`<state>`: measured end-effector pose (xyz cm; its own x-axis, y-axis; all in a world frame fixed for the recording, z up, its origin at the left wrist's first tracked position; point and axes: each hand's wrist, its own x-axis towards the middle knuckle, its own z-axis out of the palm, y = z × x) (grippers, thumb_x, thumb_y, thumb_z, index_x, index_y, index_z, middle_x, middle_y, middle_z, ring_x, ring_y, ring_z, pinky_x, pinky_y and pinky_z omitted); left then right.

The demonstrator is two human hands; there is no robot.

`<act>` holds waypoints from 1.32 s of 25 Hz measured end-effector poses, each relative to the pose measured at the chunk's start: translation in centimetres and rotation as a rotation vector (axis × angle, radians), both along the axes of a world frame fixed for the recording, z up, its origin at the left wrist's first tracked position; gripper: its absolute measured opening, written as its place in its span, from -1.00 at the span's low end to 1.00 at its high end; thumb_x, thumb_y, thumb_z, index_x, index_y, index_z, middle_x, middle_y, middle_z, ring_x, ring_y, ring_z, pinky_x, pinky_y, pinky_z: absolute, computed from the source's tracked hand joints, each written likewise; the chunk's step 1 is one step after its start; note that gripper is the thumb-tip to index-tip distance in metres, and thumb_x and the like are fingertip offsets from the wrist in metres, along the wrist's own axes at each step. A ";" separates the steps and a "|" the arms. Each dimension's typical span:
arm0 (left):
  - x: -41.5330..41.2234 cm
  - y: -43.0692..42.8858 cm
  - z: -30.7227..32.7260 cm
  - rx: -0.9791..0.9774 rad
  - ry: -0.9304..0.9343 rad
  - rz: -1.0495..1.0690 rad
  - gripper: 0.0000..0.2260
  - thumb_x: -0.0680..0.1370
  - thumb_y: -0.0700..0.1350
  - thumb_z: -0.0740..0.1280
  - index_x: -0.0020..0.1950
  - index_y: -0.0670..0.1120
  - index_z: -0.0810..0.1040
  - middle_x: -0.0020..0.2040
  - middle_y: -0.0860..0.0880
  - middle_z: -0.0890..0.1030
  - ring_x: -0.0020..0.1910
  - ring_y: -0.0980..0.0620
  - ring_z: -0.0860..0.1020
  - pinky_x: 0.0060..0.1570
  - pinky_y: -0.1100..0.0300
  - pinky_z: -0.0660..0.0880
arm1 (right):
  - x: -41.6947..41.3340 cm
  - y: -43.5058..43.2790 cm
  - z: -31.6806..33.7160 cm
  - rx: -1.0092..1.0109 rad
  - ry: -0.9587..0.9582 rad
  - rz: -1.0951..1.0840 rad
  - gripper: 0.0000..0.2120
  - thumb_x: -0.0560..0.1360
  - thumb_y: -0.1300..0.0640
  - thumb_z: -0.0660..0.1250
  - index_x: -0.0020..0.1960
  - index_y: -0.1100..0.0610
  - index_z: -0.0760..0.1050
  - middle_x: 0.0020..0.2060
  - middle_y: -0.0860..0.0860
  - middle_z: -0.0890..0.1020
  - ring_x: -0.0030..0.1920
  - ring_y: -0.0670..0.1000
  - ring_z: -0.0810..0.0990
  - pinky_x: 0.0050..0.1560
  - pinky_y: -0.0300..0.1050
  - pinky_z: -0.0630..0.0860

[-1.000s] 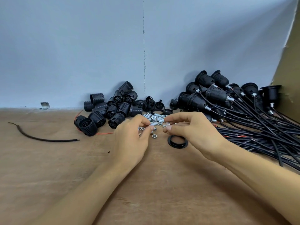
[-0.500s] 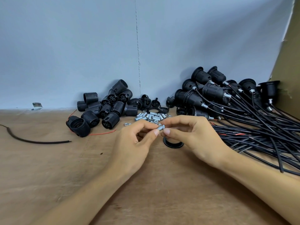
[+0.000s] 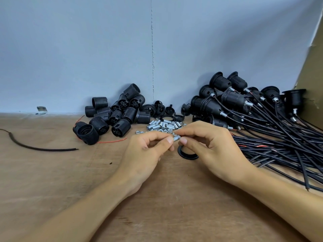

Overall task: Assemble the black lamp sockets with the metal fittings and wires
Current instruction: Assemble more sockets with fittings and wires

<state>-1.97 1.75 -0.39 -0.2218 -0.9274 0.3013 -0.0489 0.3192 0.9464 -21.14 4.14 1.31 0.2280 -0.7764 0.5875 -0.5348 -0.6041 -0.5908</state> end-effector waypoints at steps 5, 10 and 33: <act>-0.2 0.2 0.1 0.102 0.125 -0.040 -0.87 0.54 -0.19 0.45 -0.09 0.01 0.76 -0.22 -0.07 0.72 -0.36 0.18 0.46 -0.33 0.36 0.43 | 0.2 0.2 -0.3 0.185 -0.181 0.001 -0.84 0.53 0.06 0.41 0.10 0.00 0.67 -0.11 -0.07 0.72 -0.07 -0.06 0.70 0.03 -0.03 0.64; -0.4 0.1 0.2 0.106 0.150 -0.011 -0.85 0.52 -0.23 0.46 -0.12 0.01 0.77 -0.22 -0.09 0.73 -0.37 0.17 0.48 -0.34 0.35 0.44 | 0.7 0.1 -0.4 0.276 -0.270 0.033 -0.85 0.54 0.07 0.38 0.08 0.06 0.63 -0.24 0.05 0.70 -0.27 -0.04 0.65 -0.18 -0.19 0.59; -0.5 0.2 0.4 0.222 0.236 -0.051 -0.89 0.52 -0.22 0.45 -0.15 -0.08 0.76 -0.26 -0.08 0.69 -0.37 0.15 0.49 -0.36 0.32 0.45 | 1.0 0.3 0.1 0.378 -0.404 0.114 -0.84 0.59 0.26 0.31 0.14 0.24 0.58 -0.13 0.24 0.67 -0.23 0.00 0.62 -0.13 -0.16 0.59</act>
<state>-2.44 1.94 0.00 -0.2182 -0.9656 0.1414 0.1907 0.0999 0.9765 -20.13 4.48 1.44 0.1369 -0.9337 0.3309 -0.1648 -0.3508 -0.9218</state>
